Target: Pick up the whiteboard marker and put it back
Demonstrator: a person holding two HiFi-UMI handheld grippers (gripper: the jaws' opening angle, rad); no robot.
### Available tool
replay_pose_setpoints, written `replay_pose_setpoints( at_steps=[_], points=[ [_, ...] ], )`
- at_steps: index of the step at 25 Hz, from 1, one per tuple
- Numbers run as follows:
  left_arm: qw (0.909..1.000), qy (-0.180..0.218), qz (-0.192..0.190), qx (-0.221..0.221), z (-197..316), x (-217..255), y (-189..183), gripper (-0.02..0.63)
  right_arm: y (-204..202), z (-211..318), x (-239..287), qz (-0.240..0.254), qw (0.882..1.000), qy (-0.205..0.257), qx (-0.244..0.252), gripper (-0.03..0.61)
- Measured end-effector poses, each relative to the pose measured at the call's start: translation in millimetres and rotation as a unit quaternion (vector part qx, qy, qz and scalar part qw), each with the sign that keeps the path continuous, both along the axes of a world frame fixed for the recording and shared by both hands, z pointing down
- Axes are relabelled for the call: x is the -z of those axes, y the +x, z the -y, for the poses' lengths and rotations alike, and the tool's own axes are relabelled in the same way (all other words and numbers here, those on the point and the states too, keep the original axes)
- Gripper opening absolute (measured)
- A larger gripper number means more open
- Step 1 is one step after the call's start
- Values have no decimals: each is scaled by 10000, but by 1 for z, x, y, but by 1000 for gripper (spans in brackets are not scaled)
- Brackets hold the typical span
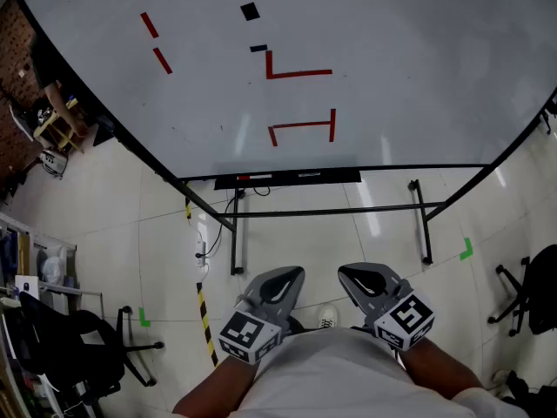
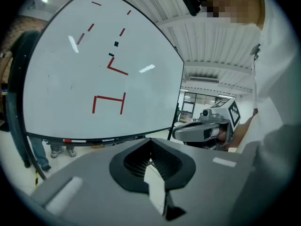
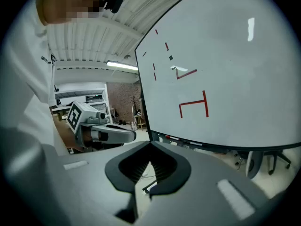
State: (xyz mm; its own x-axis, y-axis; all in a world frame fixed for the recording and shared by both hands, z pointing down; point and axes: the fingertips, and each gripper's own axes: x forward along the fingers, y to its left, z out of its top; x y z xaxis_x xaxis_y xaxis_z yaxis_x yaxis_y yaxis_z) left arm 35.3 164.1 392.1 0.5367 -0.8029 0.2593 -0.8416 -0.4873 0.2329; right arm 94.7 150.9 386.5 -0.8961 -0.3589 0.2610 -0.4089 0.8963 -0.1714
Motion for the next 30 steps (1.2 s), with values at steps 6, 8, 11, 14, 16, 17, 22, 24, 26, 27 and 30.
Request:
replay_pose_setpoints(
  at_steps=[6,8,11,14,16,17,22,24,26,27,30],
  points=[
    [9997,-148,44,173,3,-6,-2,17,3,6,-11,-5,9998,-144,121,2],
    [9996,-191,41,218,7,-8,-8,17,-2,10,-13,-1,9997,-182,148,2],
    [9995,-234,10,189,17,-13,-16,17,-12,22,-17,-23,9997,-210,135,2],
    [9996,-266,-46,75,32,-17,-26,17,-27,37,-21,-96,9997,-226,82,2],
    [9996,-260,-85,-15,47,-18,-37,17,-38,48,-25,-148,9995,-269,15,2],
    [9996,-240,-94,-63,56,-18,-44,17,-44,55,-26,-178,9994,-287,-29,2],
    [9991,-128,19,-404,103,-12,-81,17,-76,90,-22,-299,9987,-253,-311,2],
    [9984,-49,93,-555,119,-9,-94,17,-90,103,-18,-301,9984,-208,-442,2],
    [9973,81,174,-711,133,-6,-107,17,-102,113,-16,-331,9974,-186,-605,2],
    [9965,131,216,-800,139,-5,-112,17,-108,118,-15,-351,9969,-182,-684,2],
    [9939,154,303,-1046,151,-5,-128,17,-126,130,-15,-403,9953,-162,-869,2]
  ],
)
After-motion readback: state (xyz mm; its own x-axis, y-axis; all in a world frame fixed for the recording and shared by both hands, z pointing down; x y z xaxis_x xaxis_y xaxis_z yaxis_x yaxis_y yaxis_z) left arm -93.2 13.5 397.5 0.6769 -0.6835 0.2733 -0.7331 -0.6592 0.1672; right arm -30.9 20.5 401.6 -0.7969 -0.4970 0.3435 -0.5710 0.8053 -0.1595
